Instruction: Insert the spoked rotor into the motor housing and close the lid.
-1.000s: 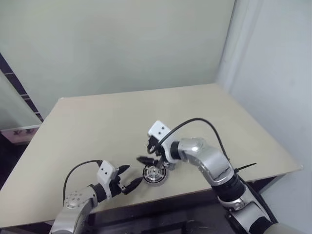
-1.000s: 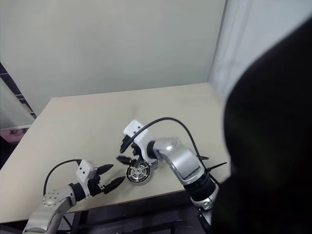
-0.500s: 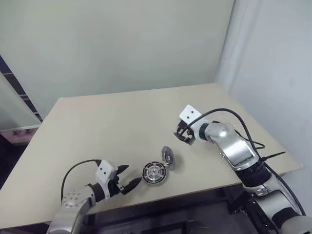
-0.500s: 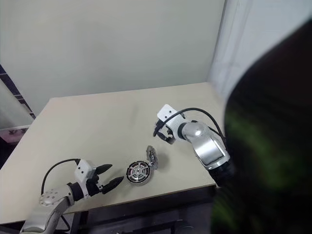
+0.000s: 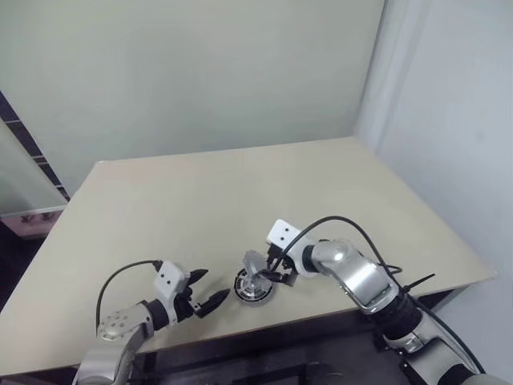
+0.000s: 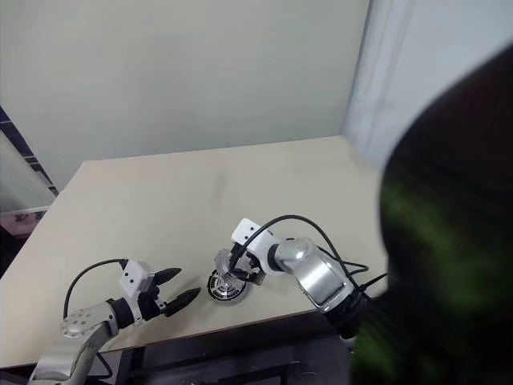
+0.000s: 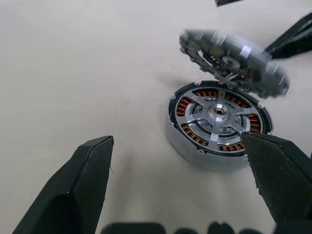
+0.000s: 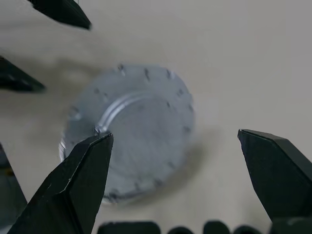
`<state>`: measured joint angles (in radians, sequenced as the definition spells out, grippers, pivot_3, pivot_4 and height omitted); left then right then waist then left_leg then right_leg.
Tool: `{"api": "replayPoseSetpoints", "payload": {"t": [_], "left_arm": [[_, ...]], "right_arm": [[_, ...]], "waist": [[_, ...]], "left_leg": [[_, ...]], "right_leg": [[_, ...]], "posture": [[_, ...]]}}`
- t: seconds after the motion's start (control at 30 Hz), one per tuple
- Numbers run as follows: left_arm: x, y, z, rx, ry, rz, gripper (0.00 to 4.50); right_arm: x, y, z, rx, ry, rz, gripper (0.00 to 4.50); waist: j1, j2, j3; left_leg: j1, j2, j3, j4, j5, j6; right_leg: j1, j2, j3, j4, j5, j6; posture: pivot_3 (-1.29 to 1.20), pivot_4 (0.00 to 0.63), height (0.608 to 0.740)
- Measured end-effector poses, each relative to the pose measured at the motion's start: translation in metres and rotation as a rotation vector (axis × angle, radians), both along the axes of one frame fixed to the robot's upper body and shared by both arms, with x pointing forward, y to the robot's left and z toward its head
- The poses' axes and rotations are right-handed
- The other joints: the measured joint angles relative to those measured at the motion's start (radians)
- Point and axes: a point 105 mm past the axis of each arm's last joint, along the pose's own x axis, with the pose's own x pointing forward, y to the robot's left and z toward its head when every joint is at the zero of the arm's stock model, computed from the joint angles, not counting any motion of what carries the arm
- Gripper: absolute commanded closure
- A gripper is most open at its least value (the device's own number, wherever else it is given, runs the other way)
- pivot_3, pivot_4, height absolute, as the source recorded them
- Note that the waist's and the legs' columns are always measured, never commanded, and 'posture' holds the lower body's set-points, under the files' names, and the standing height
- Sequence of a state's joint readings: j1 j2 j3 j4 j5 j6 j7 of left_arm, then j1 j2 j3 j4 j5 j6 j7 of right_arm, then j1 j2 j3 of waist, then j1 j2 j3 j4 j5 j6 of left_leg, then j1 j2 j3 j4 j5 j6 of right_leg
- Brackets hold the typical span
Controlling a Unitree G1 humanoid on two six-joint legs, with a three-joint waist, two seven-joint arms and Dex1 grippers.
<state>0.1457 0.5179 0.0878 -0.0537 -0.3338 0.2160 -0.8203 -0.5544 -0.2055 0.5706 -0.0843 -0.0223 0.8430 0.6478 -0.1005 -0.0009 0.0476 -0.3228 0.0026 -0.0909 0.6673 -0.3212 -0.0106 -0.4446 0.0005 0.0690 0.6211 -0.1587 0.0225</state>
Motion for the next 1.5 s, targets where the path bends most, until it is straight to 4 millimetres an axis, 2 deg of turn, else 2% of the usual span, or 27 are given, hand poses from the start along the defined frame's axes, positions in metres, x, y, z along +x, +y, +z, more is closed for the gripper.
{"api": "replayPoseSetpoints", "payload": {"t": [0.17,0.43,0.7,1.13,1.43,1.5], "left_arm": [[0.000,0.000,0.003,0.003,-0.012,-0.003,0.00],[-0.002,0.001,0.002,0.004,-0.006,0.006,0.00],[0.000,-0.001,0.004,-0.001,-0.017,0.002,0.00],[-0.002,-0.001,0.003,-0.003,-0.010,-0.009,0.00],[-0.003,0.002,0.003,0.012,-0.006,-0.009,0.00],[-0.003,0.004,0.003,0.017,-0.006,-0.008,0.00]], "right_arm": [[-0.002,0.004,-0.012,-0.001,0.027,0.008,0.02],[0.002,-0.003,-0.014,0.050,0.082,-0.009,0.02],[0.002,-0.003,-0.002,0.281,0.202,0.059,0.02],[0.005,-0.009,-0.038,0.372,0.301,0.056,0.02],[0.010,-0.003,-0.040,0.408,0.309,0.085,0.02],[0.009,-0.001,-0.040,0.414,0.311,0.097,0.39]], "waist": [[0.001,0.000,0.000],[0.001,0.000,0.000],[0.001,0.000,0.000],[0.000,0.000,0.000],[0.001,0.000,0.000],[0.001,0.000,0.000]], "left_leg": [[0.000,0.000,0.000,0.000,0.000,0.000],[0.000,0.000,0.000,0.001,0.000,0.000],[0.000,0.000,0.000,0.001,0.000,0.000],[0.000,0.000,0.001,0.001,0.000,0.000],[0.001,0.000,0.000,0.001,0.000,0.000],[0.001,0.000,0.001,0.002,0.000,0.000]], "right_leg": [[0.000,-0.001,0.000,0.000,0.000,0.000],[0.000,0.000,0.000,0.000,0.000,0.000],[0.001,0.000,0.000,0.000,0.000,0.000],[0.001,0.000,0.001,0.001,0.000,0.000],[0.001,0.000,0.001,0.001,0.001,0.000],[0.001,0.000,0.002,0.001,0.001,0.000]], "posture": [[0.00,0.000,0.740],[0.00,0.000,0.740],[0.00,0.000,0.740],[0.00,0.000,0.740],[0.00,0.000,0.740],[0.00,0.000,0.740]]}}
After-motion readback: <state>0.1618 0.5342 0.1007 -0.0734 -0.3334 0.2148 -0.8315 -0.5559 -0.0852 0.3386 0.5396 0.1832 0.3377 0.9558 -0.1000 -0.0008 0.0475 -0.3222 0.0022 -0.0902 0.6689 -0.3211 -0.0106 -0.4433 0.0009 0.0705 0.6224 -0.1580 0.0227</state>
